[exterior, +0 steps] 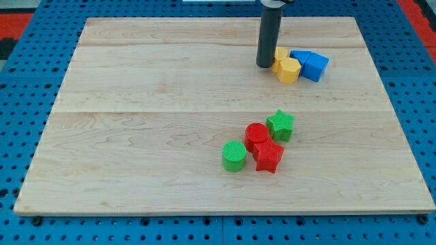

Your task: Slide the red star and red circle to the green star

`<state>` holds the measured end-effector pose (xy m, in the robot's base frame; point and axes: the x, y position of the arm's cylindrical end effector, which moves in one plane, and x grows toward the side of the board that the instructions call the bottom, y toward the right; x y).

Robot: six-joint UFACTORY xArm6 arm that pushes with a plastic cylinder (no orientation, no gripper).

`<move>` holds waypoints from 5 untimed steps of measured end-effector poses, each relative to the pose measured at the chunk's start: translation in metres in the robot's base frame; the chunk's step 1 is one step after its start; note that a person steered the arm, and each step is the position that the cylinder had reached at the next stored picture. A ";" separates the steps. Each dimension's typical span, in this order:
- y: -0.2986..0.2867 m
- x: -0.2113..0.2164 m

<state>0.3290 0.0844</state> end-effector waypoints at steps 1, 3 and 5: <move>0.000 0.000; 0.000 0.000; -0.065 0.006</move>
<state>0.3352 0.0198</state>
